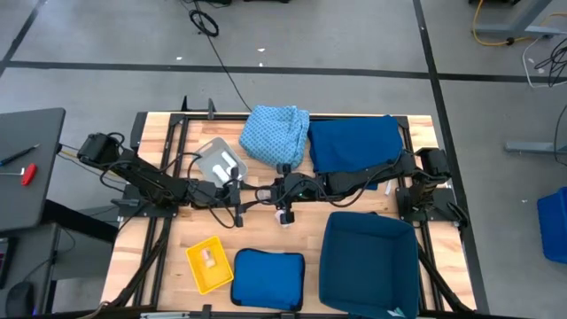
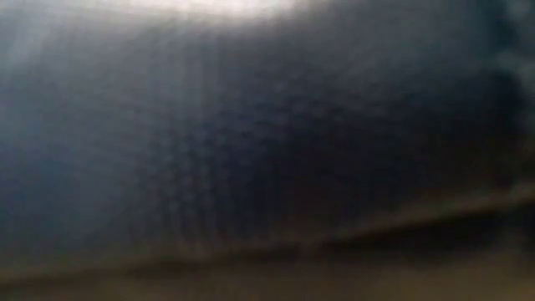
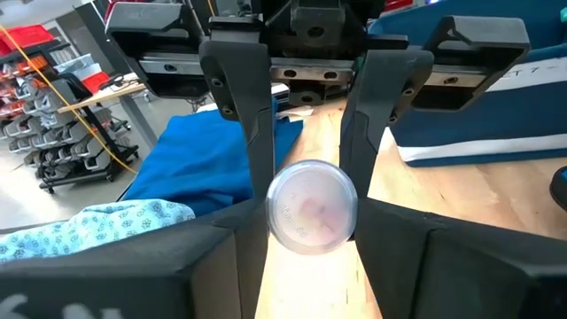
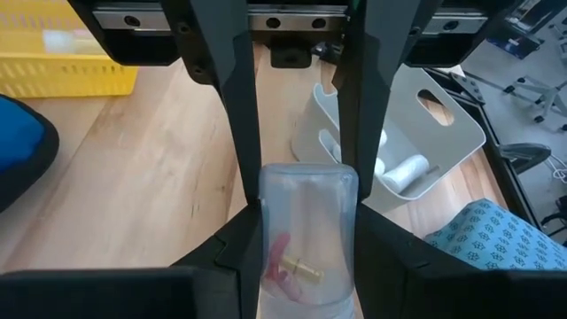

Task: Pick & place medical supplies in basket/bin
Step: Put the top white medicine bottle into the yellow bin

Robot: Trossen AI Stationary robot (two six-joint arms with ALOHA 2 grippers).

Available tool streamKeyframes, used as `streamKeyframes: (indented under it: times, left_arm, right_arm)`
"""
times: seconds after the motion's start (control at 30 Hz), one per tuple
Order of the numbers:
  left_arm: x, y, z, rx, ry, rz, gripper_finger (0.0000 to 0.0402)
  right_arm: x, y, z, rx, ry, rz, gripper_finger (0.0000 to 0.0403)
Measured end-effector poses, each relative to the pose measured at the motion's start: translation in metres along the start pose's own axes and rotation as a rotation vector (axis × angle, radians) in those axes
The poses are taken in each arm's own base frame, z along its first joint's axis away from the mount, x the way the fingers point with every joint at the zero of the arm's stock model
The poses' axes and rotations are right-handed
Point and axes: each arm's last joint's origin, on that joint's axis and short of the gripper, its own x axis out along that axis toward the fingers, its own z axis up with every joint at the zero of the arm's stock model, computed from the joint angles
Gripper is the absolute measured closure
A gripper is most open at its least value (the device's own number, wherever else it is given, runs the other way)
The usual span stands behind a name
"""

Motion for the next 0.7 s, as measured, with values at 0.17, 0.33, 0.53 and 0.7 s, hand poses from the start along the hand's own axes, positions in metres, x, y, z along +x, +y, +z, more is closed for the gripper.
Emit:
streamKeyframes:
  times: [0.17, 0.33, 0.53, 0.7]
  left_arm:
    - [0.0000, 0.0003, 0.0001, 0.004, 0.001, 0.008, 0.0253]
    - [0.0000, 0.0004, 0.0002, 0.006, 0.001, 0.010, 0.0253]
    - [0.0000, 0.0003, 0.0010, 0.005, -0.008, 0.006, 0.0253]
    - [0.0000, 0.0001, 0.0008, 0.011, -0.005, 0.004, 0.0253]
  right_arm:
    - [0.0000, -0.0001, 0.0001, -0.006, -0.001, 0.000, 0.0270]
    - [0.0000, 0.0002, 0.0003, -0.019, -0.003, 0.001, 0.0244]
    - [0.0000, 0.0001, 0.0010, -0.025, -0.009, 0.002, 0.0207]
    - [0.0001, 0.0001, 0.0008, -0.033, -0.007, 0.002, 0.0209]
